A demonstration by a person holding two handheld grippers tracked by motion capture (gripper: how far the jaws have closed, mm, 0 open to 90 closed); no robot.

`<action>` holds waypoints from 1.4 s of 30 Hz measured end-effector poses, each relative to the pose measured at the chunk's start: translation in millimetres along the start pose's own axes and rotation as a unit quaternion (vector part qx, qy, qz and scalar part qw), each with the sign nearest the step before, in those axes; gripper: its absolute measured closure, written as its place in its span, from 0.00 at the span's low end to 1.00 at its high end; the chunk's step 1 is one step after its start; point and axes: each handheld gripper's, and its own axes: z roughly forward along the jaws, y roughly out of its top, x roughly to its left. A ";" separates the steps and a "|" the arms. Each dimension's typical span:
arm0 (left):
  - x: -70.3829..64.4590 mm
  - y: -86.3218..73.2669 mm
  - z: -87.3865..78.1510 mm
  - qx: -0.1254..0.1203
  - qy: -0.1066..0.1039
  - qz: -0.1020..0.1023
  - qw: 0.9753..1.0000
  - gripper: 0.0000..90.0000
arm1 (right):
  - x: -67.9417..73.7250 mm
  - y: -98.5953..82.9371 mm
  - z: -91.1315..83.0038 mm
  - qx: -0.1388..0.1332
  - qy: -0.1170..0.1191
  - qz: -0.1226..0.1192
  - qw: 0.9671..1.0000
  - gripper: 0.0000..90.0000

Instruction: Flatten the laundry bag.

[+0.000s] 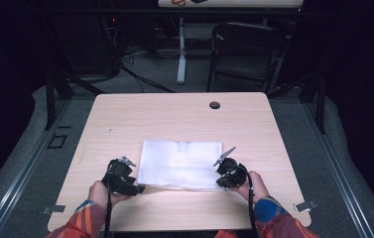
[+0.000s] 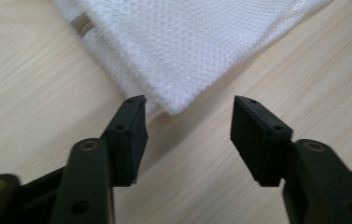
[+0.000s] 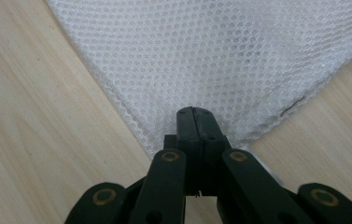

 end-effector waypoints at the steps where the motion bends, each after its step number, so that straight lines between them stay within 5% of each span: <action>1: 1.5 -1.1 -2.9 -0.004 0.005 -0.005 1.000 0.45 | -0.6 0.6 -1.0 0.004 0.003 0.000 1.000 0.97; 7: 4.2 -1.9 -19.4 -0.042 0.034 -0.012 0.998 0.33 | -0.3 2.6 -10.3 -0.019 0.014 0.017 1.000 0.75; 12: -5.2 10.4 -18.1 -0.069 0.039 0.019 0.997 0.22 | -1.4 3.7 -21.5 -0.030 0.012 0.037 0.999 0.41; 17: -21.9 27.5 -3.5 -0.071 0.028 0.060 0.995 0.19 | -3.7 0.3 -29.5 -0.039 0.016 0.048 0.998 0.21; 28: -41.6 54.8 27.8 -0.051 -0.006 0.127 0.991 0.21 | -3.0 -0.3 -29.6 -0.043 0.024 0.047 0.998 0.18; 42: -56.5 66.0 57.0 -0.029 -0.026 0.179 0.983 0.36 | -2.2 3.6 -26.9 -0.038 0.023 0.048 0.998 0.20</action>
